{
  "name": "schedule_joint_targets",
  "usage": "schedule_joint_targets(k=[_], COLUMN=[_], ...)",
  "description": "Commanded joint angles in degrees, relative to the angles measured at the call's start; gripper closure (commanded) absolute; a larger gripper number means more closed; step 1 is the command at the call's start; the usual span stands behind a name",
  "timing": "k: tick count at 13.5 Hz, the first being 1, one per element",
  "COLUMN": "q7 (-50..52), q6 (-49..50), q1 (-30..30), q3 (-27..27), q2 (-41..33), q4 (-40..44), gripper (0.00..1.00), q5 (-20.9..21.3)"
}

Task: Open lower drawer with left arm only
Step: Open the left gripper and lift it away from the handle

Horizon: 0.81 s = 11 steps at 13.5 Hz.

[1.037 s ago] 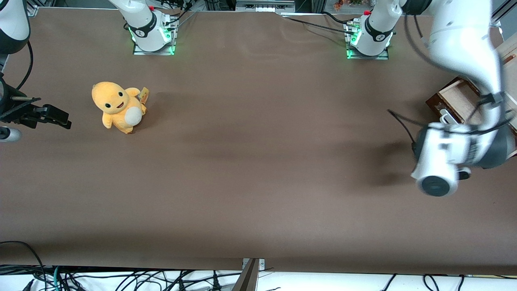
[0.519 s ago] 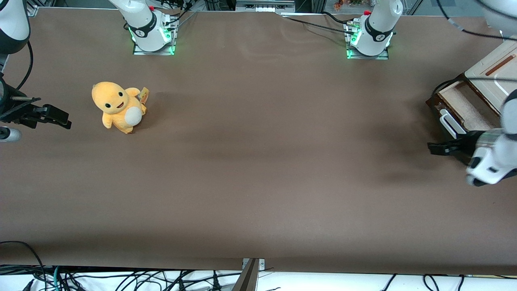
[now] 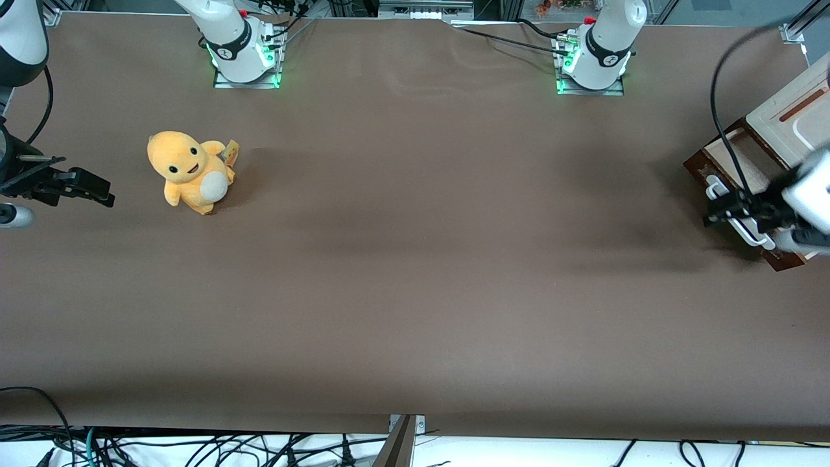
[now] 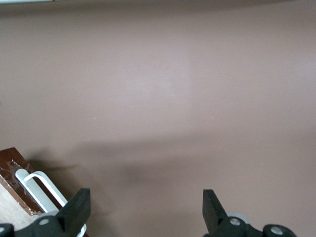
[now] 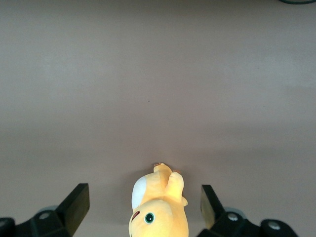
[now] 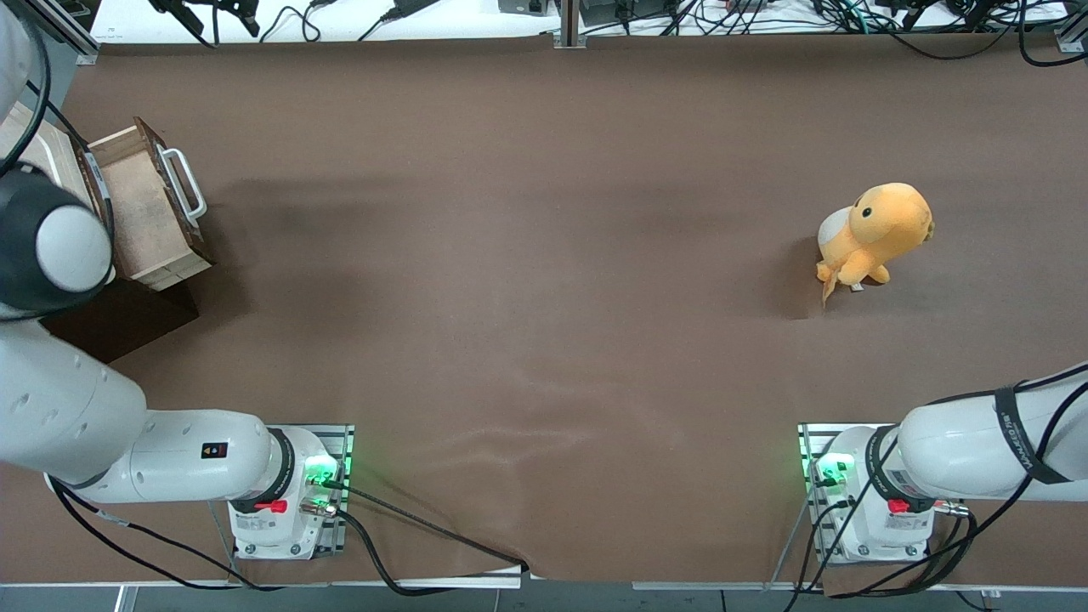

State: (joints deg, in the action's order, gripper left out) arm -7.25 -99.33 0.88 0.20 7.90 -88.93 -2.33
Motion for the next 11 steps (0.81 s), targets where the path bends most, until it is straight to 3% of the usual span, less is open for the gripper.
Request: schedule_joint_targets(k=[1, 4, 11], q7=[-2.3, -2.6, -3.6], q6=[-0.3, 3.4, 5.7], q1=[-1.7, -2.1, -2.3], q3=[1.2, 1.3, 1.4], q2=[-7.9, -8.2, -9.0], q4=[-7.7, -7.5, -7.7], gripper=[0.00, 0.00, 0.00], q5=[1.4, 5.5, 5.6])
